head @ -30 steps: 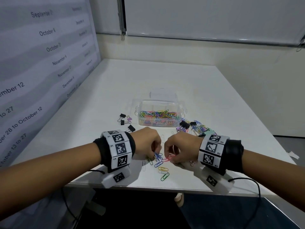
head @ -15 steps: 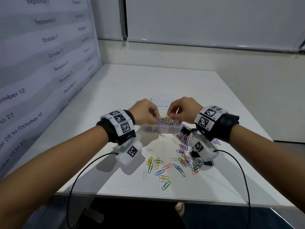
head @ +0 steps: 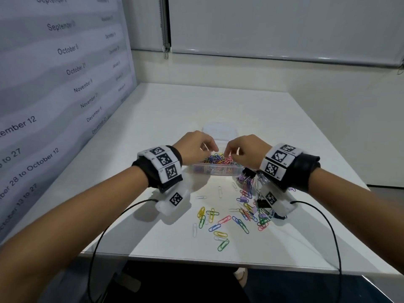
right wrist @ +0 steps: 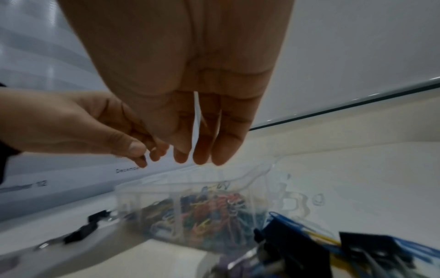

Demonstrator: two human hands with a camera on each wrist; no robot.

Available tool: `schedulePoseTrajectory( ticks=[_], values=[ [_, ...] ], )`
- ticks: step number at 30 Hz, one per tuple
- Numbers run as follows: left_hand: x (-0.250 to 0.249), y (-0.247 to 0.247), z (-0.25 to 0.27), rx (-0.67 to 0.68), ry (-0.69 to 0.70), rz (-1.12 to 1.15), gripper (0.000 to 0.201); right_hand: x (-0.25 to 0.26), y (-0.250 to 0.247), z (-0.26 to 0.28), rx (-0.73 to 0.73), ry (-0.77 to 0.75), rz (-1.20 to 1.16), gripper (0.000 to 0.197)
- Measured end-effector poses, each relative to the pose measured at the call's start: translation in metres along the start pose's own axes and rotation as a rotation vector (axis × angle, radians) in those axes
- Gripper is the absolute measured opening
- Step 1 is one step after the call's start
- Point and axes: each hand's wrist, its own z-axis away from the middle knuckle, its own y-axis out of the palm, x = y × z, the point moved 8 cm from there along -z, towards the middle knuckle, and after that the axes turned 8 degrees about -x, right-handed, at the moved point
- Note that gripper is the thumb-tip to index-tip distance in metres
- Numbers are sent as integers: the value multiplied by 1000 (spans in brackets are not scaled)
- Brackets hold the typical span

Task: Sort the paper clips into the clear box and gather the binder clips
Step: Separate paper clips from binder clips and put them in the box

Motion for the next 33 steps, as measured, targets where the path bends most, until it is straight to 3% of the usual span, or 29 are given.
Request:
schedulePoseTrajectory(
  ticks=[5, 10, 16, 19, 23, 25, 28, 31, 33],
  values=[
    [-7, 25, 39, 274, 103, -202, 20, 5, 25, 35, 198, -111, 184, 21],
    [1, 45, 72, 467, 69, -334, 55, 6, 46, 53, 290, -231, 312, 27],
    [-1, 50, 80, 462, 46, -264, 47, 31, 53, 66, 301, -331, 96, 25],
    [-1, 53, 84, 471, -1, -187, 62, 31, 53, 64, 328, -303, 83, 26],
    [-4, 55, 93, 488, -40, -201, 77, 29, 56, 59, 357, -224, 194, 64],
    [-9, 56, 96, 470, -29, -234, 75, 32, 63, 61, 393, -221, 213, 71],
    [-12, 56, 97, 449, -18, -244, 74, 37, 69, 66, 419, -238, 193, 62],
    [-9, 55, 97, 460, 0, -250, 60, 37, 66, 72, 425, -251, 125, 50],
    [-7, 54, 100, 479, 8, -256, 64, 34, 60, 75, 423, -239, 90, 43]
  ],
)
